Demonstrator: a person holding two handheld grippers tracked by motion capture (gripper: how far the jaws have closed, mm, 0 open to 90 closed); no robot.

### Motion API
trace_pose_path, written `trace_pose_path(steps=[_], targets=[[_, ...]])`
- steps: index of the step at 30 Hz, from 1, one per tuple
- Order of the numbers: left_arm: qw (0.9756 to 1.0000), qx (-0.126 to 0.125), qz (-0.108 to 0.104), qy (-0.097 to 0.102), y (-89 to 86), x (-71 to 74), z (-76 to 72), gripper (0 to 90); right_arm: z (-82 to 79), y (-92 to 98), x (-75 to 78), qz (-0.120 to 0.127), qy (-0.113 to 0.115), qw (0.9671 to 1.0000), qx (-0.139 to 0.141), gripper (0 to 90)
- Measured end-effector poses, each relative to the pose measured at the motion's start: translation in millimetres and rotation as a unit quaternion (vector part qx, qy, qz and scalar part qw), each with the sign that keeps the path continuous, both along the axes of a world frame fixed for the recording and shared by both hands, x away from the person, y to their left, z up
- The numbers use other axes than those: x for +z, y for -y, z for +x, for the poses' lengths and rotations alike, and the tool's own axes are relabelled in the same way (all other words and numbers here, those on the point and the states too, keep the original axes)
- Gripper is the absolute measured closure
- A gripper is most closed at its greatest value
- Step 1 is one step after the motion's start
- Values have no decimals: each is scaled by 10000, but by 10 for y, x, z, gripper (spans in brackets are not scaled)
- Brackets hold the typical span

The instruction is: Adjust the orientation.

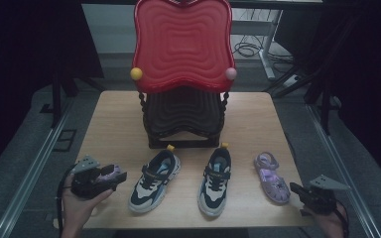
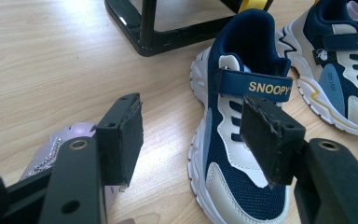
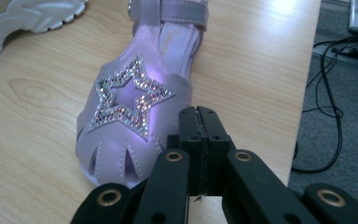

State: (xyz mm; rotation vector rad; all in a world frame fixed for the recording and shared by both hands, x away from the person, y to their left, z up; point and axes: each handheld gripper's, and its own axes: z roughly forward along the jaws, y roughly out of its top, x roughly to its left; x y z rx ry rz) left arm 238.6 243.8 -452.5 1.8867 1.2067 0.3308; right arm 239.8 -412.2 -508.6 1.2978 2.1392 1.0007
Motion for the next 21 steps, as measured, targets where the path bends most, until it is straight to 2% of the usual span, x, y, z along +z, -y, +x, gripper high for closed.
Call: trace_pose_path(steps=[5,14,20,21], targets=[[10000,50,-32,36,-27,-1,-7,398,-31,-30,-80,-167,-141,9997,110,894],[10000,41,-3,-32,-15,-17,-4,397,-96,-122,-76,-74,-222,9990,374,894],[10000,14,-3,-76,-11,-29,-5,392,-128,-324,-47,-154,-299,9965,770,894],[10000,12,1,-86,-10,-33,-3,392,-128,-324,-47,-154,-299,9965,770,894]])
